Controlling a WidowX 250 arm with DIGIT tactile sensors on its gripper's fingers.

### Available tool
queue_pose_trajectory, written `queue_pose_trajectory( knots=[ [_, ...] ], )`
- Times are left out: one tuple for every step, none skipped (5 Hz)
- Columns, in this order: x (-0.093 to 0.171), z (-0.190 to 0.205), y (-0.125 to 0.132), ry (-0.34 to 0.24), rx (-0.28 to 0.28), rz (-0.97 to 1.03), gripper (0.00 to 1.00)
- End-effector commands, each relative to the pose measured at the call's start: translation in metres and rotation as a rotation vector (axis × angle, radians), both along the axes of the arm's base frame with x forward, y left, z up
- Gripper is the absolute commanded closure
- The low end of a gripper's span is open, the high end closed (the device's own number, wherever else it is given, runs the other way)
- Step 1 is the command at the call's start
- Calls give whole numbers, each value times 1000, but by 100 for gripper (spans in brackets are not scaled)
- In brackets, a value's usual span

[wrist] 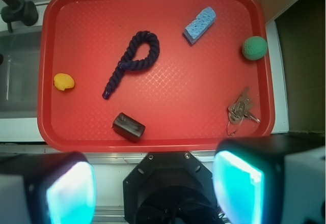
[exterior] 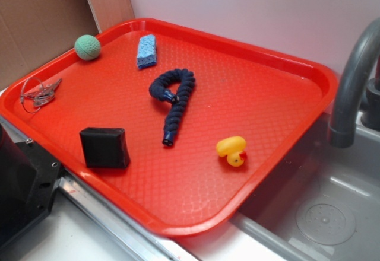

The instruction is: Grab the silver keys.

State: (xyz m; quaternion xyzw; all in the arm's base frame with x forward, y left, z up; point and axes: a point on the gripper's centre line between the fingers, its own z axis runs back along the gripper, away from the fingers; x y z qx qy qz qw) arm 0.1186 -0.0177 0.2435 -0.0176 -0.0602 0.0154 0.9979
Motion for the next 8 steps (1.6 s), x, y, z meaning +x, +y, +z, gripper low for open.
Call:
queue_pose_trajectory(
  knots=[
    [0,0,0,0,0,0,0],
    [3,-21,23,-6,87,94,0],
    [-6,-40,58,-5,120,302,0],
    [-14,-61,85,-10,144,417,0],
    [-15,-97,113,-114,112,352,0],
    [3,-120,115,-129,116,273,0],
    [13,-139,112,-101,131,229,0],
    [24,-162,113,-59,120,204,0]
  ],
)
